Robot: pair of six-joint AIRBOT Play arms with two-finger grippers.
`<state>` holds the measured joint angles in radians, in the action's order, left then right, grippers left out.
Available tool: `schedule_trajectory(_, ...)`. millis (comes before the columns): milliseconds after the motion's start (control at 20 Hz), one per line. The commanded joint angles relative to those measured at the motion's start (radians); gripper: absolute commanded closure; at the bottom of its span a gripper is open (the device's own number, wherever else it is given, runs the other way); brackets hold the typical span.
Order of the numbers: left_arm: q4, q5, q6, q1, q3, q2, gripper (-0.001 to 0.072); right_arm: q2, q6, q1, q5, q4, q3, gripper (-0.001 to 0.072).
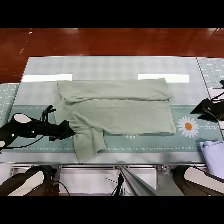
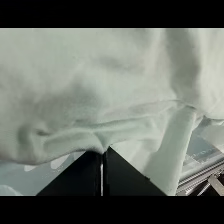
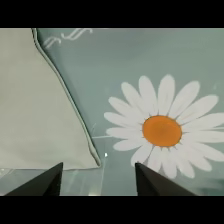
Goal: Fold the shirts.
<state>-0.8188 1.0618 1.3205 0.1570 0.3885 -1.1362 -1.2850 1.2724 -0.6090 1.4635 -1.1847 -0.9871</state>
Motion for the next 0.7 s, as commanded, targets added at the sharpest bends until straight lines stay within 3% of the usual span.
schedule_trajectory(0, 0.001, 0.019, -0.027, -0.002, 0.000, 0.000, 0.0680, 0.008, -0.050, -0.014, 0.005, 0.060, 0.137, 0.0156)
schedule_trajectory(400, 0.002, 0.024, -0.027, -0.002, 0.000, 0.000, 0.0681, 0.008, -0.088, 0.051, -0.210, 0.154, 0.341, 0.0161)
schedule_trajectory(650, 0.002, 0.010, -0.027, -0.001, 0.000, 0.000, 0.0680, 0.008, 0.007, 0.159, -0.373, 0.200, 0.359, 0.0176)
